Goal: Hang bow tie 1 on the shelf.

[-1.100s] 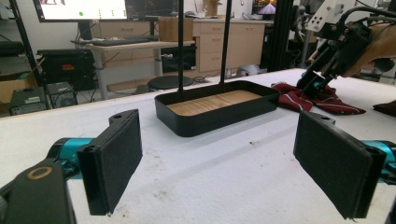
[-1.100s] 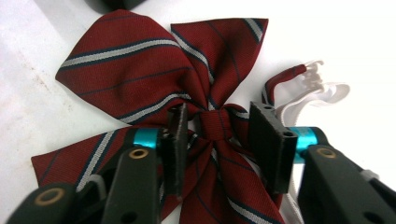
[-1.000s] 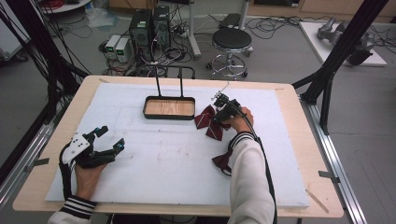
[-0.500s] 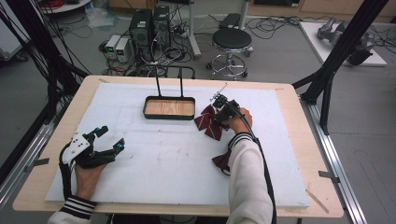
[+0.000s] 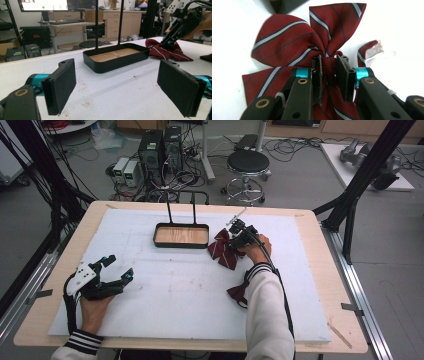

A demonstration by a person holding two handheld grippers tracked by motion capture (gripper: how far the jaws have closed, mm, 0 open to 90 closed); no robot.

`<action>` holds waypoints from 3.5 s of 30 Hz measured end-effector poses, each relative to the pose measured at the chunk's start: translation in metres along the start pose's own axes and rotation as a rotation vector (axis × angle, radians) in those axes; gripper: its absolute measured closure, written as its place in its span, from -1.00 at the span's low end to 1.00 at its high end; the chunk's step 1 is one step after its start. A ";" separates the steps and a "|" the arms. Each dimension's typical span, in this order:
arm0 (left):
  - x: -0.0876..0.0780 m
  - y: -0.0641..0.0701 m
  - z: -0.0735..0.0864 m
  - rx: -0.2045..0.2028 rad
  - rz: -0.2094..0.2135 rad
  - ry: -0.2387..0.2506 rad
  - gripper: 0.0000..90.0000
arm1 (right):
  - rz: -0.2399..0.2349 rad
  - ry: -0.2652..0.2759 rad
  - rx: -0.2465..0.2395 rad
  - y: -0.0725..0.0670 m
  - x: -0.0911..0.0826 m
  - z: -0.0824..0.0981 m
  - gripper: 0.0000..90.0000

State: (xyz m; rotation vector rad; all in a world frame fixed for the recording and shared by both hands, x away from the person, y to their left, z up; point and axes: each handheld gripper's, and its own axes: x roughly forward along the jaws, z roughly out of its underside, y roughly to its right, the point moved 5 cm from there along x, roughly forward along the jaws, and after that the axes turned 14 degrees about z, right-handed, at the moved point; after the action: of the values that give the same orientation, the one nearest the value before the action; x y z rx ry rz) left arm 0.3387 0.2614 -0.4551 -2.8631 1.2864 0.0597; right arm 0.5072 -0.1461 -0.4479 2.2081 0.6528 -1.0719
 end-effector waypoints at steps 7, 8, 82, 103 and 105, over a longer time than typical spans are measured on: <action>0.000 0.000 0.000 0.000 0.000 0.000 -0.65 | -0.013 0.079 0.037 0.002 -0.011 -0.003 0.69; 0.000 0.000 0.000 0.000 -0.001 0.000 -0.65 | -0.017 0.096 0.052 0.002 -0.012 -0.003 0.69; 0.000 0.000 0.000 0.000 -0.002 0.000 -0.65 | -0.193 0.680 0.143 -0.013 -0.116 -0.068 0.69; 0.000 0.000 0.000 -0.001 -0.002 0.002 -0.64 | -0.198 0.683 0.128 -0.025 -0.109 -0.098 0.69; 0.000 -0.001 0.000 -0.002 -0.001 0.001 -0.64 | -0.193 0.681 0.121 -0.026 -0.108 -0.099 0.69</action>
State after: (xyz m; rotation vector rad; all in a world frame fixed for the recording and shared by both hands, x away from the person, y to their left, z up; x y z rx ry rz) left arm 0.3392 0.2617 -0.4551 -2.8659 1.2862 0.0593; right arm 0.4823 -0.0778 -0.3176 2.6654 1.1264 -0.4218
